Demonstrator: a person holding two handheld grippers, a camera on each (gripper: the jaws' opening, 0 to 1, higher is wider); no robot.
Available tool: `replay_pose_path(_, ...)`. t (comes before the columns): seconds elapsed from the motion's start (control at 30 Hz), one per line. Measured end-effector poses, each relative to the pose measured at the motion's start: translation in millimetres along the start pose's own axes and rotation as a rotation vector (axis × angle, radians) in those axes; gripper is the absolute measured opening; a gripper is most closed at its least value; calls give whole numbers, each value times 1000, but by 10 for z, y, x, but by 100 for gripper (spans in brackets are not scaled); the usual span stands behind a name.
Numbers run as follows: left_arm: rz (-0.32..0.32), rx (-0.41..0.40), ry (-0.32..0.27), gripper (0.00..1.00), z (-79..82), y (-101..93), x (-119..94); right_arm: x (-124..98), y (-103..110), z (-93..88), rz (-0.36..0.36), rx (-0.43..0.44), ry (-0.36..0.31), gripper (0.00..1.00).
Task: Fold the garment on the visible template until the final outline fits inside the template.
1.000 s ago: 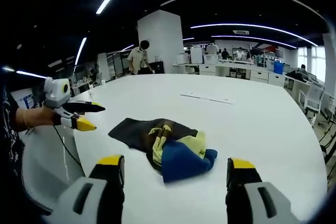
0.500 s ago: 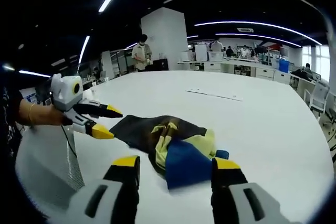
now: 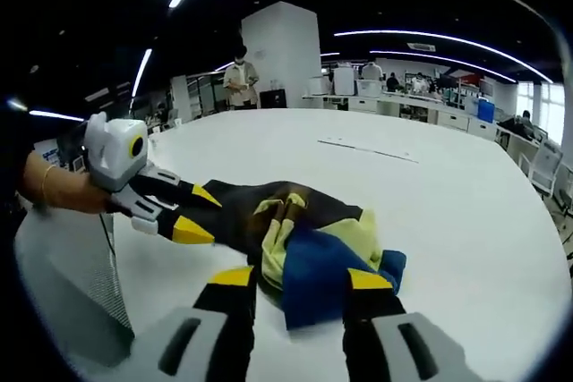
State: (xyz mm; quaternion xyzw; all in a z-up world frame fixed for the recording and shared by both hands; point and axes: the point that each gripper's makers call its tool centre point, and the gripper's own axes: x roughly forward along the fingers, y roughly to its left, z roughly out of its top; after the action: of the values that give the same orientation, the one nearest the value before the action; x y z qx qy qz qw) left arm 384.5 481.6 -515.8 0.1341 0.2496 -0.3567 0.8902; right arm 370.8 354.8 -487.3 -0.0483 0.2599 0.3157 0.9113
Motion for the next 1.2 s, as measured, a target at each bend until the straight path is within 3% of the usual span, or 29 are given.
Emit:
replay_pose_path(0.47,9,17,39,24,-45,-40,255,130,-70,-15,-88,-109,34,19)
replay_pose_path(0.8,60,0,45,16,-21,29,267,194,-83,-49,-147,-189,60,16)
replay_pose_path(0.93,46,14,54,7,-10,-35,249,155,-152,-4,-184,-213,46,5)
replay_pose_path(1.07,45,50,63,4,-5,-55,242,157,-152,-10,-170,-230,51,3)
replay_pose_path(1.2,38,19,57,3,45,-43,208,116,-160,41,-178,-226,44,0)
